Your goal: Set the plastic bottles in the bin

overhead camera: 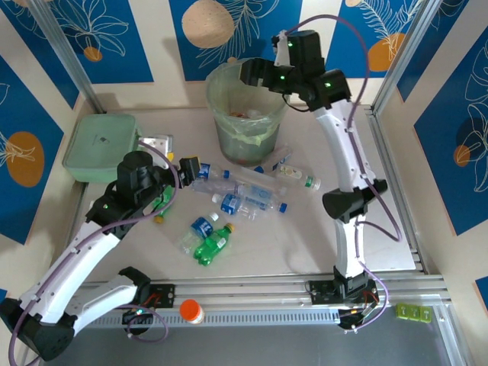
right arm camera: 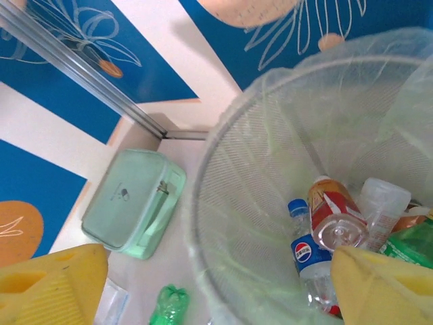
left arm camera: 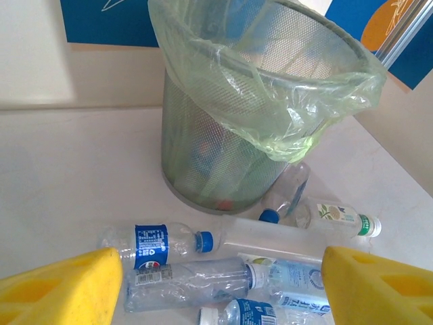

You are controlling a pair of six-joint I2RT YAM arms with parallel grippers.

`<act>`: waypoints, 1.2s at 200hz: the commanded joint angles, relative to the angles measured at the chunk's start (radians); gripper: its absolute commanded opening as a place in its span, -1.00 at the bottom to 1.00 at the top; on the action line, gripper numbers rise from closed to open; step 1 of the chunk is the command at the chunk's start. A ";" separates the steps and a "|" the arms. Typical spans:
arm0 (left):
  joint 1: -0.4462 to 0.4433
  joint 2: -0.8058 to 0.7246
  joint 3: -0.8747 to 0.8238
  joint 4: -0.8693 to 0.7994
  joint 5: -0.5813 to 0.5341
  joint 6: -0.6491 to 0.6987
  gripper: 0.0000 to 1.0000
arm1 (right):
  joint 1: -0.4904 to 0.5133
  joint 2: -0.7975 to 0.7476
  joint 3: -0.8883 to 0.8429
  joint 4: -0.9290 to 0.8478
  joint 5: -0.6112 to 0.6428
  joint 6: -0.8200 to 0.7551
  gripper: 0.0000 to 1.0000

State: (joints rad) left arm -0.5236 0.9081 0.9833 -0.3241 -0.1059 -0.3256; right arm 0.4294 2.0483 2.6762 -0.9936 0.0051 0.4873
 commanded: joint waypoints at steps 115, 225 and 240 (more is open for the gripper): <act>0.061 0.184 0.181 -0.415 -0.091 -0.204 0.62 | 0.194 -0.813 -1.067 0.127 0.164 -0.004 0.62; 0.301 0.607 0.139 -0.394 -0.227 -0.187 0.99 | 0.212 -1.063 -1.543 0.224 0.010 0.068 0.76; 0.317 0.661 0.146 -0.393 -0.204 -0.171 0.99 | 0.213 -1.072 -1.568 0.248 0.006 0.071 0.76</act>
State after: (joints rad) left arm -0.2413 1.4998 1.1217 -0.7071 -0.2859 -0.5411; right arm 0.6357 1.0050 1.1427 -0.8036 0.0601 0.5400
